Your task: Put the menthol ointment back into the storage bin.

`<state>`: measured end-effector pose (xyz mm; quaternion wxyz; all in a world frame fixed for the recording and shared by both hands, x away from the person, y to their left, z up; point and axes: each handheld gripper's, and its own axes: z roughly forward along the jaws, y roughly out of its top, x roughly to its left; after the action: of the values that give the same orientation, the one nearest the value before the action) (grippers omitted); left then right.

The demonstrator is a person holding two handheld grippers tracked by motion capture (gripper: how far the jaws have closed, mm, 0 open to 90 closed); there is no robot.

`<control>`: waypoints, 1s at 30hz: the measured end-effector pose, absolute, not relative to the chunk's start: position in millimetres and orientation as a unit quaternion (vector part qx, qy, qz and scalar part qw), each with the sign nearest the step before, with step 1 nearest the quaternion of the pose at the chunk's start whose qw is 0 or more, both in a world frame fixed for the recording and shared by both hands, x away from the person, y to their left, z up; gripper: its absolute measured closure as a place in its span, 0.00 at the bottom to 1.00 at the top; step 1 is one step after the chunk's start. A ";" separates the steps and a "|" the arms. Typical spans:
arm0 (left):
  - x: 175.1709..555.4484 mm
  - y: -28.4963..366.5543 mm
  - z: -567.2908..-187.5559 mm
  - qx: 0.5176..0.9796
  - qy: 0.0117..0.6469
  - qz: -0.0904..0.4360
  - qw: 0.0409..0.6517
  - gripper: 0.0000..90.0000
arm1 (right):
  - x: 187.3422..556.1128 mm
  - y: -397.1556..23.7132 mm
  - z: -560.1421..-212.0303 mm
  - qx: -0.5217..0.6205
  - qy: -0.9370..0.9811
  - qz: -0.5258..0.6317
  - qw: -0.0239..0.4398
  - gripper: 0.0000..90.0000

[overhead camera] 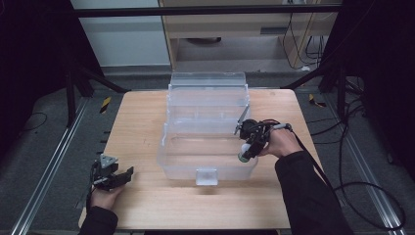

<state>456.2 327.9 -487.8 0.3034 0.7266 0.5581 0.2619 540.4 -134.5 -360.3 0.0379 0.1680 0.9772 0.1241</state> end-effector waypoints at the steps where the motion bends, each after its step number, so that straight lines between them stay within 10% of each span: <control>1: 456.1 328.1 -487.7 0.726 0.558 0.262 0.304 0.40 | 540.6 -134.6 -361.9 0.168 0.977 0.124 0.036 0.56; 30: 456.0 328.4 -487.3 0.725 0.559 0.264 0.304 0.40 | 539.4 -138.3 -390.9 0.165 0.980 0.111 0.024 0.56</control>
<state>456.0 328.4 -487.3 0.3039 0.7247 0.5593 0.2638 539.4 -138.3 -390.9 0.0237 0.1645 0.9798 0.1112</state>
